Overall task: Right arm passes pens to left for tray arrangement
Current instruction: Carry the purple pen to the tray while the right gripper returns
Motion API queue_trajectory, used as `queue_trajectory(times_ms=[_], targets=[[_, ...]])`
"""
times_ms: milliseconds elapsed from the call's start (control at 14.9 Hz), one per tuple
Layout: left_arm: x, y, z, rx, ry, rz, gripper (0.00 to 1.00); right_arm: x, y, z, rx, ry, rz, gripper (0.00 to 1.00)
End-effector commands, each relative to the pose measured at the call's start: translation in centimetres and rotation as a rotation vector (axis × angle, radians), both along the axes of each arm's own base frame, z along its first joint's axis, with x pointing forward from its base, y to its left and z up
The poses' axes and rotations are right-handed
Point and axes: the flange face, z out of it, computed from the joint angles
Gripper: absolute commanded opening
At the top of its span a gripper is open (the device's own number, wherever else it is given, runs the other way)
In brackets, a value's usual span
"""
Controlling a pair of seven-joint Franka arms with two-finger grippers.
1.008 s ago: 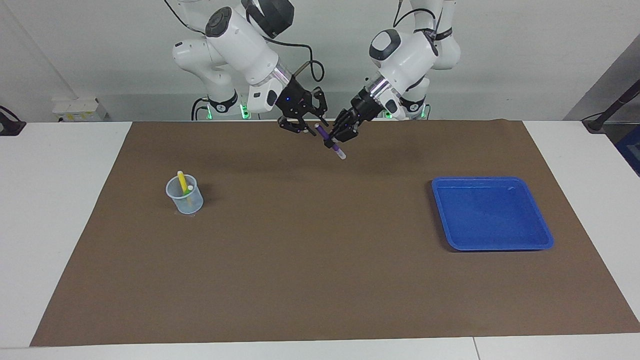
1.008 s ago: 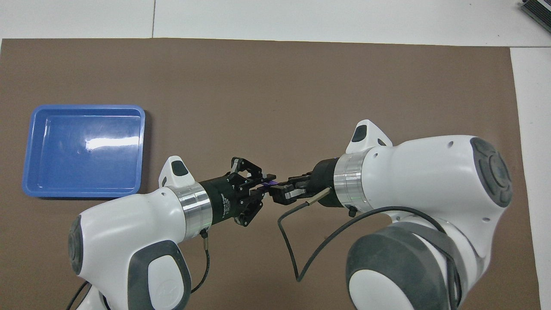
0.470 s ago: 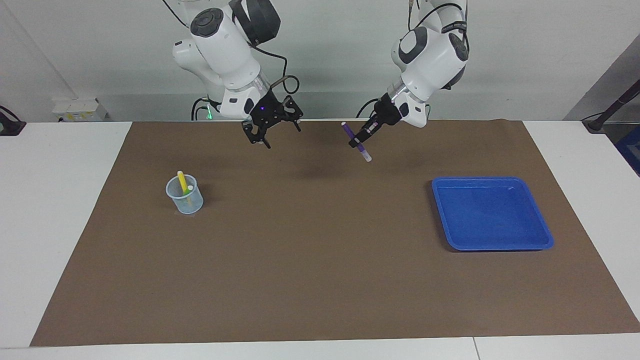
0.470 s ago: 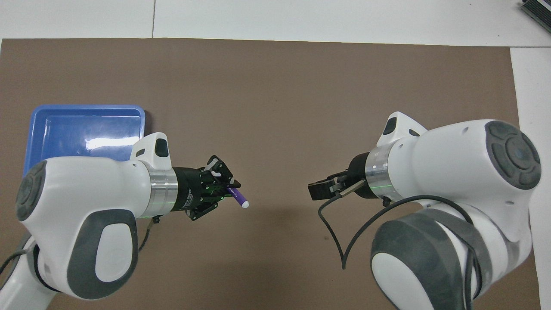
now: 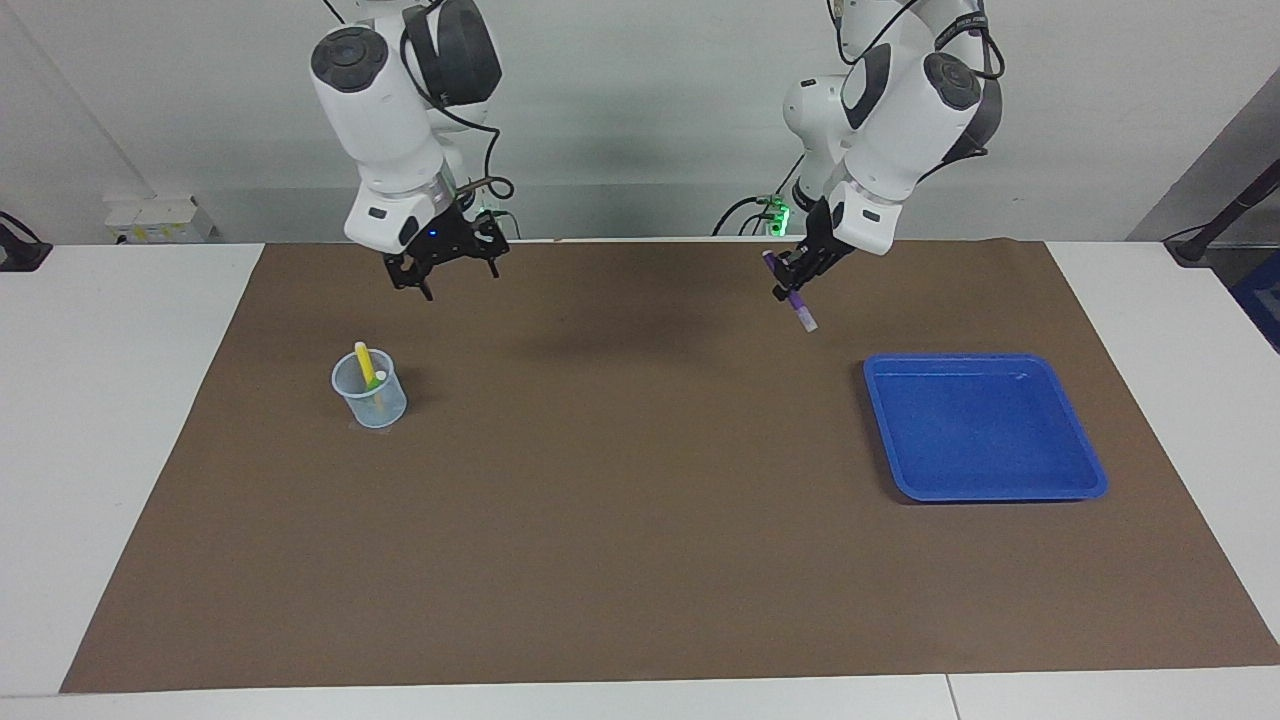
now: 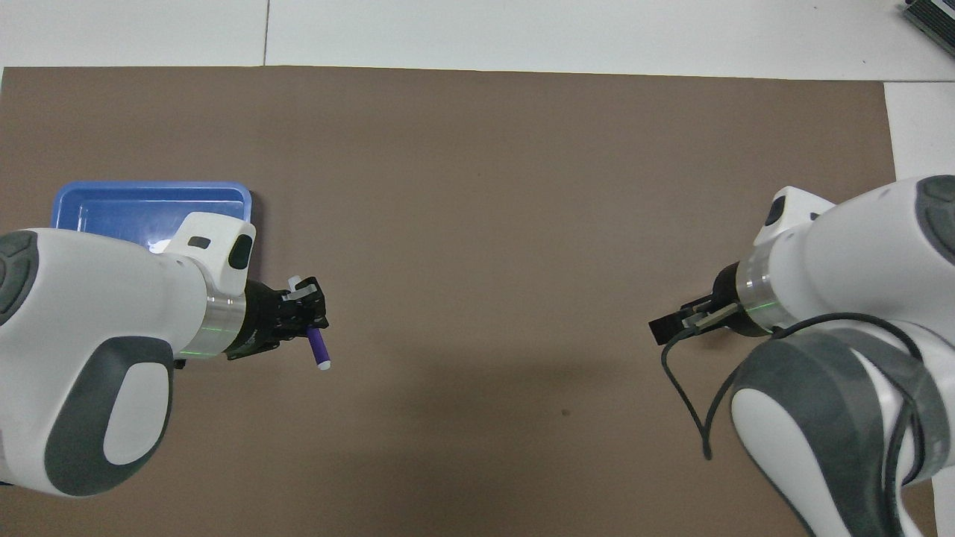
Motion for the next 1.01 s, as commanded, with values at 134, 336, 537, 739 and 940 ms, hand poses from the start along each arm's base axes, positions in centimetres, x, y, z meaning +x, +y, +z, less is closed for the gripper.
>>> queue_trajectory(times_ms=[134, 336, 537, 739, 940], targets=[[1.8, 6.4, -0.2, 0.129, -0.041, -0.229, 0.00, -0.8, -7.3, -2.7, -0.062, 0.010, -0.020, 1.00], [2.6, 10.0, -0.9, 0.173, -0.049, -0.355, 0.00, -1.4, -9.8, -4.5, -0.062, -0.041, -0.018, 1.00], [3.9, 12.0, -3.0, 0.190, -0.036, -0.432, 0.00, -0.2, -10.8, -5.7, -0.058, -0.067, -0.036, 0.89], [5.4, 13.5, -5.1, 0.233, -0.039, -0.464, 0.00, 2.0, -10.9, -9.6, -0.074, -0.070, 0.062, 0.88], [7.0, 15.1, -7.4, 0.264, -0.051, -0.469, 0.00, 2.9, -11.0, -11.6, -0.062, -0.069, 0.254, 0.88]])
